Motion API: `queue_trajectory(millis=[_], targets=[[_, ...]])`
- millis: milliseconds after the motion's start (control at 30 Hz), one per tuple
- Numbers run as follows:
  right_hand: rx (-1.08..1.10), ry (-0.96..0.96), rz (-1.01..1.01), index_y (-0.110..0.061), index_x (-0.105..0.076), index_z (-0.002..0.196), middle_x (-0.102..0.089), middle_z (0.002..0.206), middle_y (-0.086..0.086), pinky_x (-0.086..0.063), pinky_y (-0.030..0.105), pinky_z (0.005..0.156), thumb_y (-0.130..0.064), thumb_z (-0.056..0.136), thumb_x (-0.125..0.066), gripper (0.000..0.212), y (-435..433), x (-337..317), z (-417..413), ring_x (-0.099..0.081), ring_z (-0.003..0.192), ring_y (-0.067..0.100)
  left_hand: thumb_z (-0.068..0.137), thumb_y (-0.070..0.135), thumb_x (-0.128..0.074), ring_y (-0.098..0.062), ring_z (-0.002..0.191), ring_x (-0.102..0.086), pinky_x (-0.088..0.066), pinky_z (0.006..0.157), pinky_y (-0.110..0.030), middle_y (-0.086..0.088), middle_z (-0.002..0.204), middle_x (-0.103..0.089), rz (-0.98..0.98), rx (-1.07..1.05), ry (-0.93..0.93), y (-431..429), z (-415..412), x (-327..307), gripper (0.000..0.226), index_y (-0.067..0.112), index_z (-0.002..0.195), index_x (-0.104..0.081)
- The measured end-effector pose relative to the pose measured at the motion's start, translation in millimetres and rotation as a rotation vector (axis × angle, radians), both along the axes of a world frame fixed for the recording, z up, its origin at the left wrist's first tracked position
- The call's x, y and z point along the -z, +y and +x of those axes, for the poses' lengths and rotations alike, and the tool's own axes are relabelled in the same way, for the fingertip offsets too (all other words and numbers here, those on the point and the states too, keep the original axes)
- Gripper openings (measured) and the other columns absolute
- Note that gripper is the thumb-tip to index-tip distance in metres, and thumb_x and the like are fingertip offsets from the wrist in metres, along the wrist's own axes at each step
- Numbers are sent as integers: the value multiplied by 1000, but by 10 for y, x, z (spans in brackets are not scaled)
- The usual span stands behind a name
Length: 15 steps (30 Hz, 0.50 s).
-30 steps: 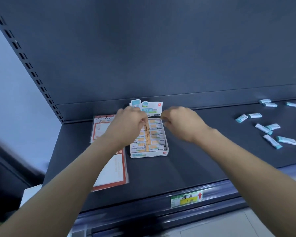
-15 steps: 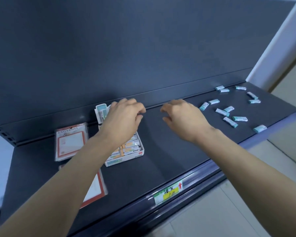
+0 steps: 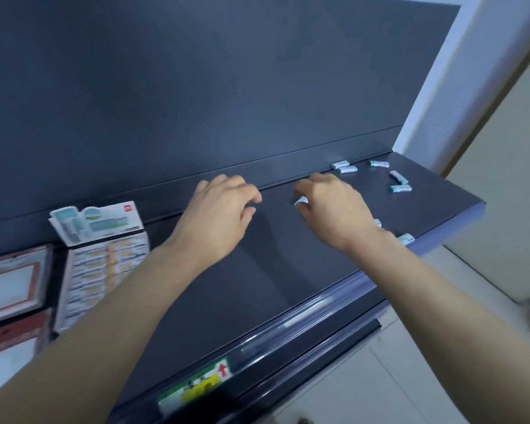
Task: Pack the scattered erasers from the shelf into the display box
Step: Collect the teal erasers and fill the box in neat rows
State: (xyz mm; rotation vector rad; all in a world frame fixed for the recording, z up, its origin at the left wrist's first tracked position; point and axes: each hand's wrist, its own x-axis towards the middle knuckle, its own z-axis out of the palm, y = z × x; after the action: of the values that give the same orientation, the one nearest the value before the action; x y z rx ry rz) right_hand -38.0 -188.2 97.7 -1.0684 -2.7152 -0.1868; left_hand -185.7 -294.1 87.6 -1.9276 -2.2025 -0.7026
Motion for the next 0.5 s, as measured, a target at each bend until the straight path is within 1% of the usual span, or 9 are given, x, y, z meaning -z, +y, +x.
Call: queue_trajectory(millis=[67, 100, 200, 367, 500], targets=[[12, 1, -8, -9, -59, 112, -59, 115, 9, -36, 31, 72, -8, 92, -45, 24, 347, -9, 279, -51, 109, 32, 94, 17, -47, -19, 106, -47, -30, 94, -31, 4, 111, -59, -33, 13, -4, 334, 264, 35, 22, 21, 112, -60], [24, 5, -15, -8, -59, 111, -60, 114, 9, -37, 31, 72, -7, 91, -45, 24, 528, -9, 419, -52, 108, 33, 94, 17, -47, -19, 106, -47, -29, 93, -30, 4, 111, -59, -50, 27, 1, 507, 399, 53, 23, 22, 113, -59], [61, 13, -51, -6, -60, 106, -60, 108, 12, -47, 36, 75, -3, 89, -46, 22, 1031, 13, 807, -53, 103, 35, 94, 18, -47, -20, 108, -47, -29, 91, -30, 3, 114, -58, -99, 56, 10, 1019, 766, 147, 25, 22, 116, -58], [61, -32, -101, -8, -59, 110, -58, 110, 12, -39, 32, 69, -4, 90, -46, 24, 1559, 153, 1156, -52, 105, 34, 93, 16, -48, -20, 110, -47, -31, 94, -33, 3, 116, -57, -239, 75, -3, 1600, 1111, 410, 27, 22, 117, -57], [19, -63, -137, -9, -60, 111, -59, 110, 13, -40, 32, 70, -7, 91, -47, 24, 1797, 277, 1251, -54, 106, 34, 91, 16, -51, -21, 113, -48, -31, 94, -33, 1, 113, -58, -329, 71, -8, 1823, 1181, 626, 24, 20, 114, -58]])
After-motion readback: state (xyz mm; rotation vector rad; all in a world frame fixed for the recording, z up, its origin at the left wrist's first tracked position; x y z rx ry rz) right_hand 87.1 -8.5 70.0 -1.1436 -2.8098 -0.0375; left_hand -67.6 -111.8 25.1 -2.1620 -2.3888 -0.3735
